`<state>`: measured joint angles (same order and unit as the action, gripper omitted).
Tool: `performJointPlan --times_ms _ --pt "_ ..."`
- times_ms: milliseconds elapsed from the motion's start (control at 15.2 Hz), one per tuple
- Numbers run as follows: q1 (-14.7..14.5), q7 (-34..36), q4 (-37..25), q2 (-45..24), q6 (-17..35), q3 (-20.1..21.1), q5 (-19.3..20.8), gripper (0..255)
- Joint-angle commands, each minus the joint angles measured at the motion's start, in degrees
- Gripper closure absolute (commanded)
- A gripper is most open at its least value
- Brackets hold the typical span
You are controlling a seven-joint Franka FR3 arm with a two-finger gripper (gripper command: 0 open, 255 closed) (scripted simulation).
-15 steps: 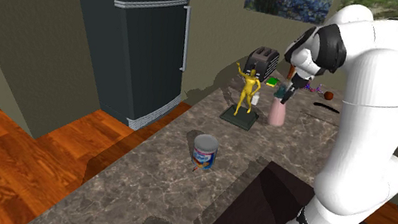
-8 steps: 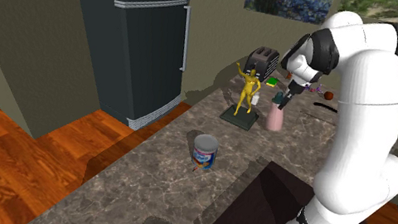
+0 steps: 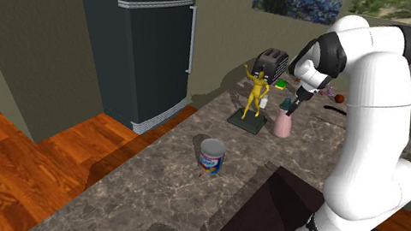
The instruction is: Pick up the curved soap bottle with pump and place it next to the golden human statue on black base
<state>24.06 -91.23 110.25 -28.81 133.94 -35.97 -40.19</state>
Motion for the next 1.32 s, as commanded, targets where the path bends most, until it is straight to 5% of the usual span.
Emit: performJointPlan --times_ms 0,66,132,462,726,1254 --pt "0.0 0.0 0.0 0.0 0.0 0.0 0.0 255" --pt "0.0 0.0 0.0 0.0 0.0 0.0 0.0 255" --pt "0.0 0.0 0.0 0.0 0.0 0.0 0.0 0" --pt "0.0 0.0 0.0 0.0 0.0 0.0 0.0 0" --pt "-1.8 2.9 0.4 5.4 -3.9 -3.4 5.0 0" --pt "-1.8 2.9 0.4 5.4 -3.9 -3.4 5.0 0"
